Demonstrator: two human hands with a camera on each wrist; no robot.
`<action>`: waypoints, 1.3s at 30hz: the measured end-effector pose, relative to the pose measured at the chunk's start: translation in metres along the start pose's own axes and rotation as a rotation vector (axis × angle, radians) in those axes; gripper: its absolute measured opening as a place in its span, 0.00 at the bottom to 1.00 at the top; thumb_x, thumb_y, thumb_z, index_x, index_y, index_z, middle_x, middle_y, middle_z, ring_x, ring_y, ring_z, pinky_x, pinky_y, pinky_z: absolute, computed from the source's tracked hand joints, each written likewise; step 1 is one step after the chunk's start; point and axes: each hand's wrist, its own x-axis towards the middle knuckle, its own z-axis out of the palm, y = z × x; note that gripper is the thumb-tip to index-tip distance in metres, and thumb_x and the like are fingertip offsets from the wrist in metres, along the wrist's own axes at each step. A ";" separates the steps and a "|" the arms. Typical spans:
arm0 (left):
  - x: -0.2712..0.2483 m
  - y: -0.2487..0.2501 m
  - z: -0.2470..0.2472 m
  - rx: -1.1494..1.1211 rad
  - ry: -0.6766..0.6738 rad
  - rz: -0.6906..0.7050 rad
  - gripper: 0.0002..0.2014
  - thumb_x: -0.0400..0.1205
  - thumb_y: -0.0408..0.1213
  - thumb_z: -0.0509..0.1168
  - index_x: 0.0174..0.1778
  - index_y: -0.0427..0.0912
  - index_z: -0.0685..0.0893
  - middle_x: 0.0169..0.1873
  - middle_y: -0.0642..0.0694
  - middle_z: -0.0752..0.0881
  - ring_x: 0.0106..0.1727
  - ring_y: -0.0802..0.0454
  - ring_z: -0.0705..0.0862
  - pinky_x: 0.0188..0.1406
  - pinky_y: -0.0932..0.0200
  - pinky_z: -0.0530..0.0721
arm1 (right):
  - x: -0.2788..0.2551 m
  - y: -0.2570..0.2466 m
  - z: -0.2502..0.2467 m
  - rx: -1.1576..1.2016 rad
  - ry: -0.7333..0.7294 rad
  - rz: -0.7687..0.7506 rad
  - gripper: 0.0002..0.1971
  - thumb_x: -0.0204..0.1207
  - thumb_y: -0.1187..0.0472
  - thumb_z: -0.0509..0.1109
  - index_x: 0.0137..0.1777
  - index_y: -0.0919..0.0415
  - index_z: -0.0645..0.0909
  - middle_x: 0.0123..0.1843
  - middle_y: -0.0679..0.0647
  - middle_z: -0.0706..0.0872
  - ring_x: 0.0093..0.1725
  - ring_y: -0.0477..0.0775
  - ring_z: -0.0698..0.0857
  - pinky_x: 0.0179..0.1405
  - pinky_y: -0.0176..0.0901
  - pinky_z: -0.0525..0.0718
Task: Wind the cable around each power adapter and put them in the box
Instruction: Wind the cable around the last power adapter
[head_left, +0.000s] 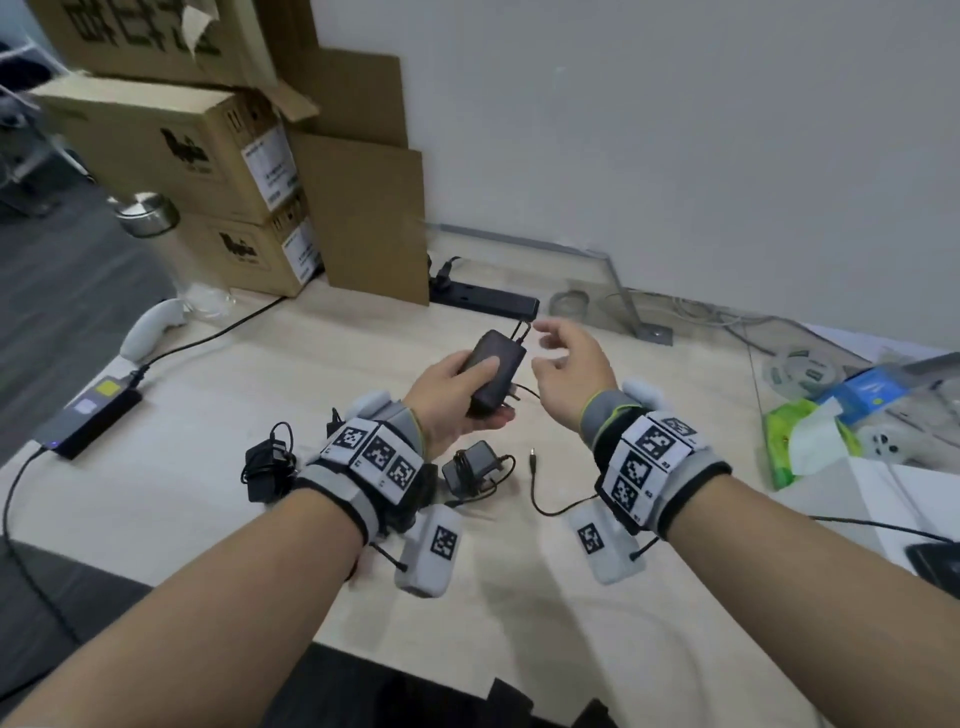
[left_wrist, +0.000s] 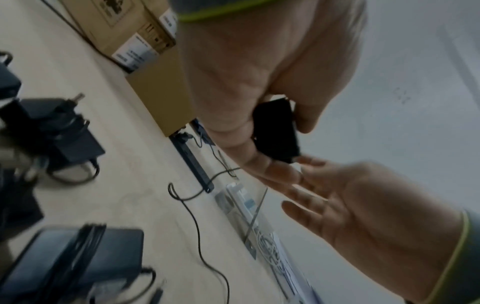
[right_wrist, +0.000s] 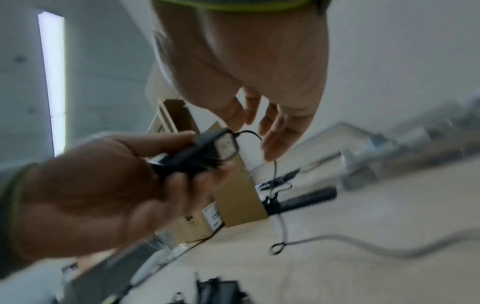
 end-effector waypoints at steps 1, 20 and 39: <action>-0.003 0.007 -0.003 -0.017 -0.025 -0.004 0.15 0.86 0.39 0.62 0.67 0.36 0.76 0.47 0.35 0.85 0.33 0.41 0.87 0.27 0.59 0.85 | 0.001 -0.002 -0.006 -0.079 -0.003 -0.096 0.22 0.77 0.69 0.63 0.68 0.49 0.76 0.65 0.49 0.77 0.55 0.51 0.82 0.61 0.42 0.79; -0.025 0.082 -0.020 -0.559 -0.330 0.001 0.28 0.80 0.47 0.61 0.69 0.27 0.76 0.65 0.33 0.82 0.31 0.51 0.84 0.28 0.64 0.85 | -0.008 -0.069 0.010 0.115 -0.276 -0.006 0.12 0.84 0.53 0.61 0.40 0.50 0.82 0.29 0.55 0.70 0.22 0.53 0.72 0.31 0.57 0.89; -0.012 0.086 -0.045 0.623 -0.171 0.353 0.11 0.80 0.32 0.68 0.59 0.42 0.82 0.37 0.42 0.85 0.31 0.51 0.83 0.30 0.58 0.82 | -0.017 -0.111 -0.013 -0.665 -0.338 -0.373 0.12 0.77 0.49 0.68 0.34 0.51 0.81 0.29 0.44 0.79 0.30 0.46 0.77 0.32 0.40 0.71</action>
